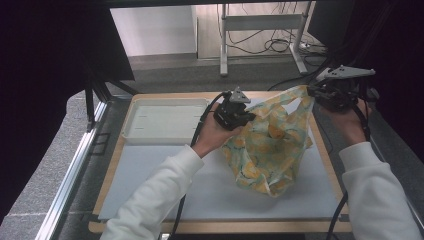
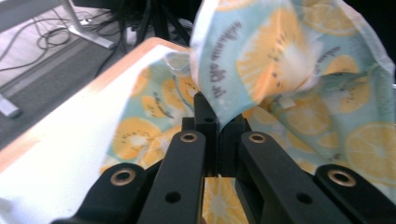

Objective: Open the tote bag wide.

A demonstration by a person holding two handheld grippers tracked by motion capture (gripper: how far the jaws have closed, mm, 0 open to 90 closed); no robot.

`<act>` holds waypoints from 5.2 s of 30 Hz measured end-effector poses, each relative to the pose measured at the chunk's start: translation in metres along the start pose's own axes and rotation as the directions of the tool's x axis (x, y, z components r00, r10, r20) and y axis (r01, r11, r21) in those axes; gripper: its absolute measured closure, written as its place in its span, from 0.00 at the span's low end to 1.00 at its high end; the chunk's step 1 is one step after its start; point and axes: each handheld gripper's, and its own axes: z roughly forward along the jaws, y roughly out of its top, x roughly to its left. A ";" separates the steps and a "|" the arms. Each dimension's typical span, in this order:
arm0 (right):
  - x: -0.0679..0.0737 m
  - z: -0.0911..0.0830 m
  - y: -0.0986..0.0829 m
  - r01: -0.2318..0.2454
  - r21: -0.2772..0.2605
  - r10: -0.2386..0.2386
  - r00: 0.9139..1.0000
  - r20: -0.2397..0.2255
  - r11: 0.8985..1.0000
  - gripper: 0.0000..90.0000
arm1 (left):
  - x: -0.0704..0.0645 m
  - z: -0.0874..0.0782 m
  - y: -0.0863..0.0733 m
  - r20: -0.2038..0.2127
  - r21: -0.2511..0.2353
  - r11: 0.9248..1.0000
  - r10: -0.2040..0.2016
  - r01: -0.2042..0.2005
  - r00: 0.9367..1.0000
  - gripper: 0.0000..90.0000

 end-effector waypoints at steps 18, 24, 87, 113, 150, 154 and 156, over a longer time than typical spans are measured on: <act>-0.021 0.068 -0.013 0.003 0.091 -0.007 0.999 0.051 0.996 0.99 | 0.047 0.043 0.012 -0.103 0.065 0.996 -0.059 0.066 0.993 1.00; -0.019 0.098 -0.034 -0.009 0.142 0.005 1.000 0.026 0.990 0.99 | 0.057 0.057 -0.002 -0.102 0.103 0.990 -0.085 0.095 0.991 1.00; -0.036 0.062 -0.084 -0.197 0.156 0.217 0.968 -0.123 0.968 0.76 | 0.052 0.100 -0.082 -0.034 0.237 0.956 -0.167 0.171 0.985 0.98; 0.019 0.031 -0.087 -0.034 0.219 0.096 0.955 -0.281 0.975 0.99 | 0.003 0.043 -0.052 0.197 0.110 0.989 -0.123 0.103 0.973 0.99; 0.000 0.102 -0.168 -0.198 0.374 0.261 0.957 -0.125 0.906 0.99 | 0.036 0.110 -0.122 0.048 0.319 0.926 -0.228 0.201 0.973 1.00; 0.002 0.086 -0.154 -0.177 0.322 0.233 0.962 -0.144 0.930 0.99 | 0.034 0.101 -0.109 0.059 0.290 0.939 -0.212 0.186 0.976 1.00; 0.005 0.075 -0.148 -0.165 0.294 0.217 0.964 -0.156 0.942 0.99 | 0.032 0.098 -0.103 0.065 0.273 0.945 -0.207 0.182 0.976 1.00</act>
